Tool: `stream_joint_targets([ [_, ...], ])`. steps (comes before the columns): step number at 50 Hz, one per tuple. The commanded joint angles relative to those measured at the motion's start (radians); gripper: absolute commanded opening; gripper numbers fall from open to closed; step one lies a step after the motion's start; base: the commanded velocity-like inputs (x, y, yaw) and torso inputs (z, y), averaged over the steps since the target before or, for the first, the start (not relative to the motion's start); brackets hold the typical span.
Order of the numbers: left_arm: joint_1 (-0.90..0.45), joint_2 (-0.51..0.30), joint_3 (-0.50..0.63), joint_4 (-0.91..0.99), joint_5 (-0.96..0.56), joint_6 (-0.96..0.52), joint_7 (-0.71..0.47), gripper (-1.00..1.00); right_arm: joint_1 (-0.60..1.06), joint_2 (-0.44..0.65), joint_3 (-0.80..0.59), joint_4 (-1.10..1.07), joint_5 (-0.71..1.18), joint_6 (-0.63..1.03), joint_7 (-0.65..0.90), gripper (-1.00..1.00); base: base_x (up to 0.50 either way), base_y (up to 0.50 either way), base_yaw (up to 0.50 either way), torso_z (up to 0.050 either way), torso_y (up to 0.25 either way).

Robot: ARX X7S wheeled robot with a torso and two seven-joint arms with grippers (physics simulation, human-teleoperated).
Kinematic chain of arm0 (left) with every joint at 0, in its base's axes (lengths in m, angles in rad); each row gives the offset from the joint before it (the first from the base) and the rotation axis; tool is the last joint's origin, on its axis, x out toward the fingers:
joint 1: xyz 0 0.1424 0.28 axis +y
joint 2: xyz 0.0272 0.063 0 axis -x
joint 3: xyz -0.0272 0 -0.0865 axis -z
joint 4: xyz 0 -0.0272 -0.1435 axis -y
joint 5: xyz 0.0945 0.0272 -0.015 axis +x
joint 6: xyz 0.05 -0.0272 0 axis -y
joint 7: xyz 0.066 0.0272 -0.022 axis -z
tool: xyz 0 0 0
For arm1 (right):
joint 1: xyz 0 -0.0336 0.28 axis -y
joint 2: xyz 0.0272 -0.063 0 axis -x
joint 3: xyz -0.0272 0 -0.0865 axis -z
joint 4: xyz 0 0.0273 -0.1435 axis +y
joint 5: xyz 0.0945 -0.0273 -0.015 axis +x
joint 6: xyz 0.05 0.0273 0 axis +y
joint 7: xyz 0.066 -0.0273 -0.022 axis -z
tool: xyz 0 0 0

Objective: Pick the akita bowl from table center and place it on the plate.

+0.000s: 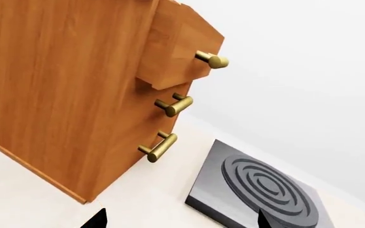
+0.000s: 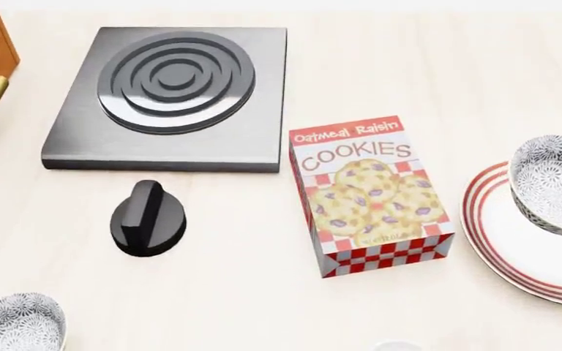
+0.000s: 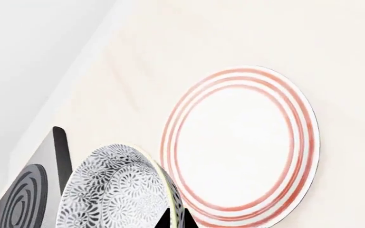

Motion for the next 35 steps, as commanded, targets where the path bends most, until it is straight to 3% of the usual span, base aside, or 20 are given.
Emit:
stream_joint_targets([
  [1, 0.005, 0.016, -0.035, -0.020, 0.003, 0.046, 0.023, 1.00, 0.079, -0.028, -0.026, 0.150, -0.079, -0.064, -0.148, -1.00, 0.00, 0.00, 0.00, 0.000, 0.000],
  [14, 0.021, 0.011, -0.028, -0.003, 0.051, 0.082, 0.029, 1.00, 0.127, -0.040, -0.070, 0.248, -0.144, -0.093, -0.228, -1.00, 0.00, 0.00, 0.00, 0.000, -0.038],
  [16, 0.018, 0.012, -0.046, -0.007, -0.015, 0.064, 0.028, 1.00, 0.130, -0.040, -0.071, 0.250, -0.145, -0.094, -0.230, -1.00, 0.00, 0.00, 0.00, 0.003, -0.228],
  [35, 0.010, 0.007, -0.043, -0.014, -0.023, 0.060, 0.012, 1.00, 0.194, -0.040, -0.108, 0.342, -0.200, -0.126, -0.289, -1.00, 0.00, 0.00, 0.00, 0.000, 0.000],
])
